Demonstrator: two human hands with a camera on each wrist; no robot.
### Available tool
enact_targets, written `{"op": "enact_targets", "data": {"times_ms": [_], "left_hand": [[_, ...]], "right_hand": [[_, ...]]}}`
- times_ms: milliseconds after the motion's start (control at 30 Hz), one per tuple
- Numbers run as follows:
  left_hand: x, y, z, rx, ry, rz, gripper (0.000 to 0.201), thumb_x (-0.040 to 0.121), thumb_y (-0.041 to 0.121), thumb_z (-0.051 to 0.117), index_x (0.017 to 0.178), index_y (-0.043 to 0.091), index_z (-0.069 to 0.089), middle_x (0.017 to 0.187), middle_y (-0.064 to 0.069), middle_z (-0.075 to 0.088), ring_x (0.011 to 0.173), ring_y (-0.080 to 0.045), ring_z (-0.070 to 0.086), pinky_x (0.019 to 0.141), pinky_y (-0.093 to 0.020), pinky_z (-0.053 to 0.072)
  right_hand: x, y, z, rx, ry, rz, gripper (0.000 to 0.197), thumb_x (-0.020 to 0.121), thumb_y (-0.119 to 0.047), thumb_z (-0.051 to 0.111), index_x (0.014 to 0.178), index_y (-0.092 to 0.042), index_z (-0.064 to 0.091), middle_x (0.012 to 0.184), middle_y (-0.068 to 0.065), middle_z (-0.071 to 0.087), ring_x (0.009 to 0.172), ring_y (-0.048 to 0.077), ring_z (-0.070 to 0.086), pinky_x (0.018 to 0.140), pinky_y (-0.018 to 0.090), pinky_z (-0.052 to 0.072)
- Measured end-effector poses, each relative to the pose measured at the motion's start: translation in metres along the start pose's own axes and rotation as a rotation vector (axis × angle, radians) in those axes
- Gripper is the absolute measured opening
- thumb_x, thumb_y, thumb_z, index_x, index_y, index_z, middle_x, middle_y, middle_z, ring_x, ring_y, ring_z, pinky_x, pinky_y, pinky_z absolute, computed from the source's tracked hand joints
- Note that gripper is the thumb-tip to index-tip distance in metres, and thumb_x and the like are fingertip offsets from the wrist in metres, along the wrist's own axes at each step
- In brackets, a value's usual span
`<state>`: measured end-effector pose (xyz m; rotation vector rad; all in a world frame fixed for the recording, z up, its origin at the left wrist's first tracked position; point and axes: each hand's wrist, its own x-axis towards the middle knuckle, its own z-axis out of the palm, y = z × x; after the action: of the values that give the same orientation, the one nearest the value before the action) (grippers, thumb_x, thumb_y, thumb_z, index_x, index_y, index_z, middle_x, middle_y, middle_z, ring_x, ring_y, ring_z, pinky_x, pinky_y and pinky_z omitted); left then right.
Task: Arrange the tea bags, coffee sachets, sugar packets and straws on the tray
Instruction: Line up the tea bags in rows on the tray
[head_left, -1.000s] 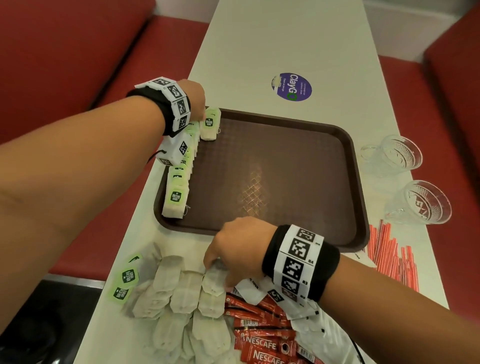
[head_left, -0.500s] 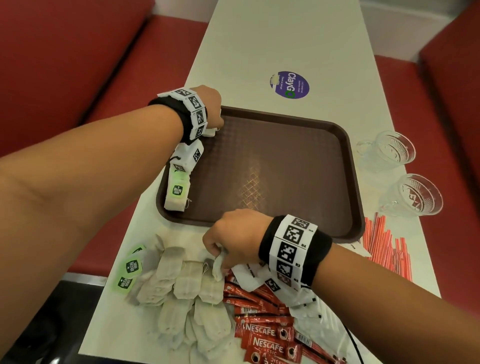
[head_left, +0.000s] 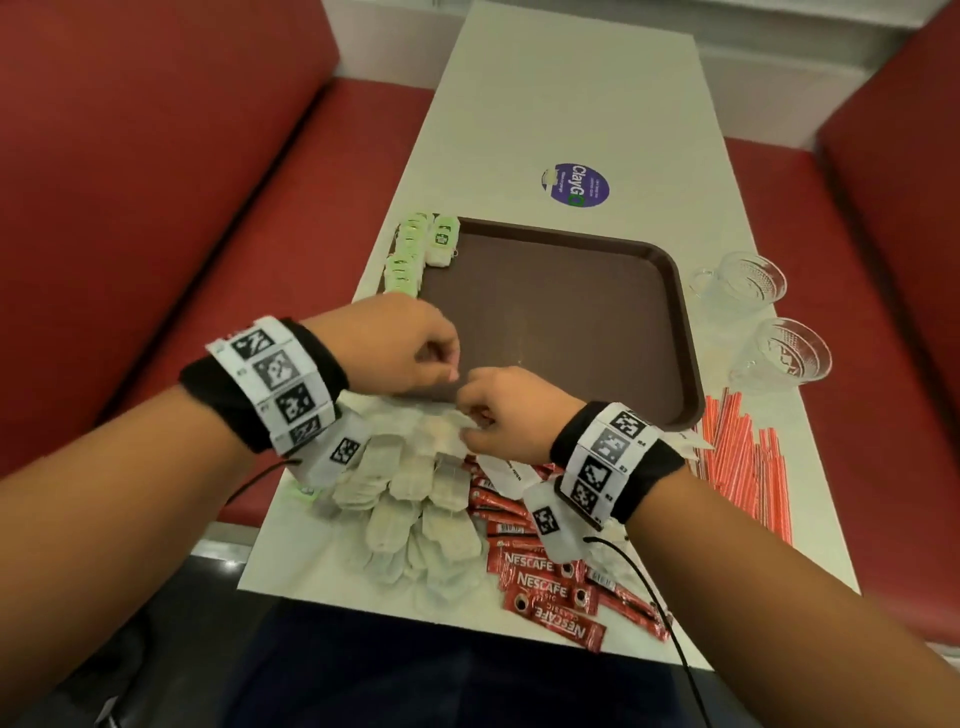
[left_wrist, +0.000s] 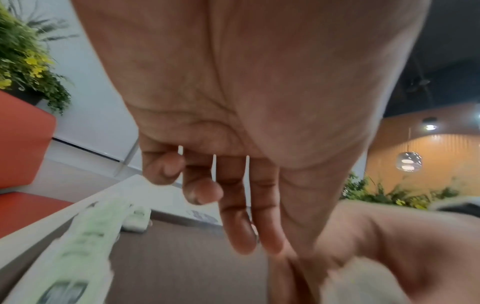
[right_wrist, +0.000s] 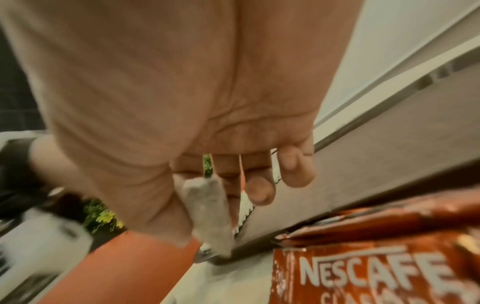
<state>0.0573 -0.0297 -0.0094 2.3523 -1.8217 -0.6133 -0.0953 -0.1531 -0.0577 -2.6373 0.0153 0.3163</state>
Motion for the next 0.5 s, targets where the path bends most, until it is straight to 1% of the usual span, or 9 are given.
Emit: {"op": "enact_targets", "data": {"times_ms": [100,167,233,267,300,333,400,433,500], "left_hand": [[-0.022,0.008,0.031,0.064,-0.129,0.047,0.021,0.089,0.053,0.063,0.098,0.035,0.069,0.094,0.016,0.062,0.089,-0.006,0.058,0.084,-0.035,0.05],[-0.033,0.009,0.048,0.079,-0.204,0.013,0.036,0.082,0.066,0.063,0.103,0.037,0.067,0.1,0.018,0.063,0.095,-0.007,0.057,0.087,-0.035,0.05],[-0.043,0.01,0.059,0.125,-0.261,-0.038,0.049,0.074,0.073,0.066,0.108,0.038,0.065,0.105,0.017,0.062,0.099,-0.009,0.055,0.088,-0.035,0.049],[-0.047,0.011,0.063,0.149,-0.273,-0.058,0.052,0.071,0.072,0.069,0.11,0.038,0.064,0.107,0.016,0.061,0.1,-0.011,0.055,0.089,-0.036,0.049],[-0.051,0.012,0.066,0.161,-0.267,-0.07,0.051,0.072,0.069,0.071,0.111,0.037,0.064,0.109,0.015,0.061,0.102,-0.012,0.055,0.089,-0.036,0.049],[-0.054,0.012,0.069,0.165,-0.245,-0.078,0.046,0.075,0.064,0.071,0.111,0.037,0.064,0.11,0.014,0.062,0.103,-0.013,0.056,0.089,-0.035,0.049],[-0.059,0.013,0.072,0.164,-0.189,-0.09,0.032,0.084,0.053,0.066,0.111,0.036,0.066,0.111,0.012,0.065,0.106,-0.016,0.058,0.089,-0.034,0.048],[-0.061,0.014,0.071,0.155,-0.16,-0.099,0.028,0.087,0.049,0.062,0.112,0.035,0.067,0.111,0.01,0.066,0.106,-0.016,0.059,0.089,-0.034,0.048],[-0.065,0.017,0.065,0.113,-0.085,-0.117,0.024,0.093,0.047,0.057,0.111,0.035,0.069,0.108,0.011,0.068,0.101,-0.014,0.06,0.085,-0.032,0.048]], "right_hand": [[-0.011,-0.003,0.007,0.116,0.109,0.093,0.028,0.08,-0.013,0.061,0.063,-0.018,0.039,0.066,-0.001,0.046,0.062,0.02,0.043,0.06,0.033,0.037],[-0.017,-0.007,0.012,0.182,0.168,0.151,0.035,0.081,-0.01,0.059,0.062,-0.02,0.031,0.06,-0.002,0.042,0.058,0.019,0.04,0.058,0.035,0.037],[-0.024,-0.009,0.016,0.222,0.196,0.193,0.038,0.082,-0.009,0.059,0.063,-0.021,0.029,0.061,0.004,0.047,0.062,0.024,0.052,0.062,0.04,0.046],[-0.028,-0.01,0.018,0.241,0.21,0.206,0.037,0.083,-0.008,0.058,0.063,-0.021,0.029,0.063,0.009,0.051,0.07,0.028,0.061,0.064,0.043,0.05],[-0.031,-0.01,0.02,0.257,0.223,0.218,0.036,0.083,-0.008,0.057,0.063,-0.021,0.029,0.065,0.012,0.054,0.076,0.031,0.065,0.064,0.044,0.051],[-0.034,-0.01,0.021,0.268,0.239,0.227,0.035,0.083,-0.008,0.055,0.064,-0.022,0.029,0.065,0.011,0.052,0.075,0.031,0.064,0.061,0.042,0.049],[-0.04,-0.01,0.025,0.291,0.254,0.249,0.031,0.086,-0.007,0.052,0.07,-0.022,0.031,0.064,0.001,0.043,0.061,0.023,0.047,0.055,0.035,0.037],[-0.043,-0.01,0.026,0.31,0.25,0.26,0.027,0.089,-0.008,0.051,0.074,-0.021,0.033,0.065,-0.001,0.042,0.059,0.02,0.04,0.055,0.032,0.033],[-0.049,-0.013,0.027,0.341,0.233,0.269,0.015,0.094,-0.013,0.05,0.087,-0.021,0.039,0.07,0.0,0.049,0.06,0.02,0.042,0.056,0.034,0.036]]}}
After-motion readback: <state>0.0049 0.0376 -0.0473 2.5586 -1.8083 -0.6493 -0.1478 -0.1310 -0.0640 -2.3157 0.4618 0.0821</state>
